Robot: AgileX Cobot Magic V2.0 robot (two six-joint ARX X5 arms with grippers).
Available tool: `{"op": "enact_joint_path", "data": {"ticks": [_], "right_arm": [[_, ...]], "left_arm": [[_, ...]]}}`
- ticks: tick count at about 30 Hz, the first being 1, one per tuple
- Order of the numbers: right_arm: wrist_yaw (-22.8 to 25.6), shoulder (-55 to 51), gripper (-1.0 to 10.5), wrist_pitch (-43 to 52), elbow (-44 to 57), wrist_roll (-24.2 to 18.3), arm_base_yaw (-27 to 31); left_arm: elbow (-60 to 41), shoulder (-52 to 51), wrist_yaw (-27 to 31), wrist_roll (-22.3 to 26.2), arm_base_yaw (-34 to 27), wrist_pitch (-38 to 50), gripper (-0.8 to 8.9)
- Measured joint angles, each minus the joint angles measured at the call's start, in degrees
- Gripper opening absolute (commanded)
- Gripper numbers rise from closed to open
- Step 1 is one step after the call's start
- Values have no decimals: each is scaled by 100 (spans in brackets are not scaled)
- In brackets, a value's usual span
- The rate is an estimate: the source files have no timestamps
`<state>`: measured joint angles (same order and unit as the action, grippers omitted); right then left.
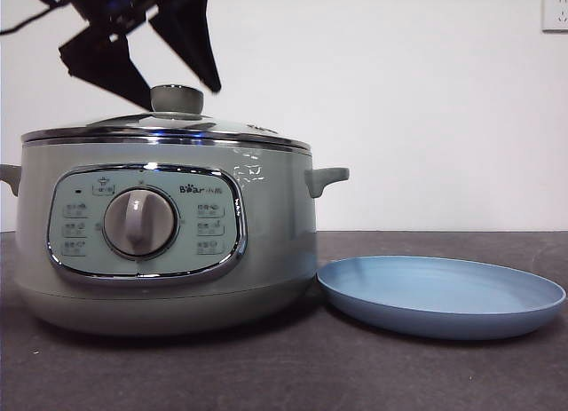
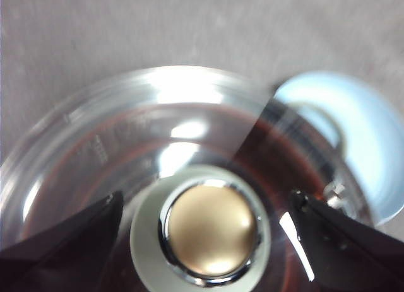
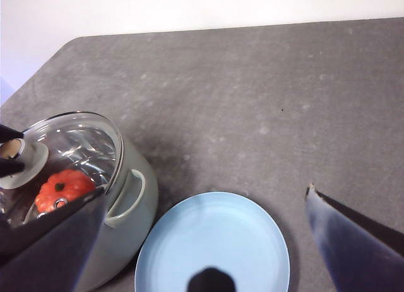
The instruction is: Take the pumpkin out from the steamer,put the pumpkin in the blue plate,close the lid
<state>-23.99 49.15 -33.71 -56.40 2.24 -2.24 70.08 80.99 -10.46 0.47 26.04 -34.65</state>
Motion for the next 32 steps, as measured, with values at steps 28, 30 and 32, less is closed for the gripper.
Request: {"op": "enact_joint_path", "data": {"ticks": [28, 30, 32], "right_arm": [[-4, 76, 532, 109, 0, 11, -125], [-4, 186, 532, 245, -4, 11, -262], [-4, 345, 533, 343, -7, 15, -459]], "left_arm": [[236, -686, 518, 348, 129, -214, -8], [315, -1014, 584, 348, 129, -214, -8], [348, -1379, 758, 350, 129, -219, -8]]}}
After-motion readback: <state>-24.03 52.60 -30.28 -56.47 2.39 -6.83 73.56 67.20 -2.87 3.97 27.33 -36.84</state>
